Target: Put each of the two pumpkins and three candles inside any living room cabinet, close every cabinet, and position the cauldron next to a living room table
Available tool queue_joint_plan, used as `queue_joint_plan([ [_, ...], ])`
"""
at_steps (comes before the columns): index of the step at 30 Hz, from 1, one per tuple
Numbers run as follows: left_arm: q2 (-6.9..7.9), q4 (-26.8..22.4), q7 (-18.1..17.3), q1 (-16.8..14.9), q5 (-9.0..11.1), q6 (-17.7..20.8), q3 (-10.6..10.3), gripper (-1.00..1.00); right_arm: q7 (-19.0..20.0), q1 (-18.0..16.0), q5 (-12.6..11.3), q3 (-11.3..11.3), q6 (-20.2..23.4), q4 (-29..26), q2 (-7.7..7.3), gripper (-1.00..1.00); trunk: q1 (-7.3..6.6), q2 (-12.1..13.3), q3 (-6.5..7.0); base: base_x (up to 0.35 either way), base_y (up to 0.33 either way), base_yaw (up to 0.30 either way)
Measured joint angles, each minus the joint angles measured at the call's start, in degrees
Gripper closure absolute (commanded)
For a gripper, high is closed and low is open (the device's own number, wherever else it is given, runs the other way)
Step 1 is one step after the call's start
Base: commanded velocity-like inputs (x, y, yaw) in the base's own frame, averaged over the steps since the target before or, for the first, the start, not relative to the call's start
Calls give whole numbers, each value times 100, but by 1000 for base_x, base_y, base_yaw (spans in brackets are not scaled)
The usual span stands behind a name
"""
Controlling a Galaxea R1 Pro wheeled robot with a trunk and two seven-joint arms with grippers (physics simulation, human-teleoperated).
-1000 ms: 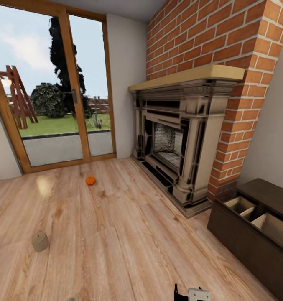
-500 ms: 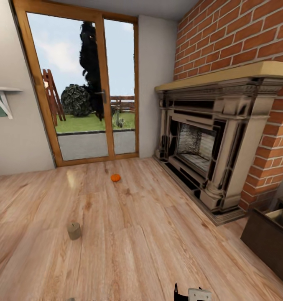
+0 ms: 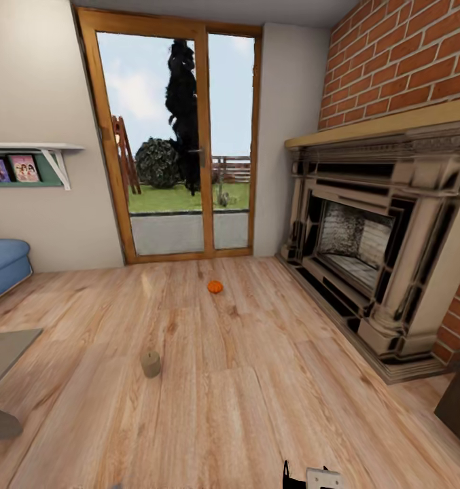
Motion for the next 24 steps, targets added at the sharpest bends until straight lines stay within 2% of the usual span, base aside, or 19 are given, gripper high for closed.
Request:
queue_joint_plan([
  [13, -16, 0, -3, 0, 0, 0, 0, -100, 0, 0, 0, -1, 0, 0, 0, -100, 0, 0, -34, 0, 0, 271],
  [24, -19, -6, -5, -1, -4, -1, 1, -100, -1, 1, 5, 0, 0, -1, -6, -100, 0, 0, -45, 0, 0, 52],
])
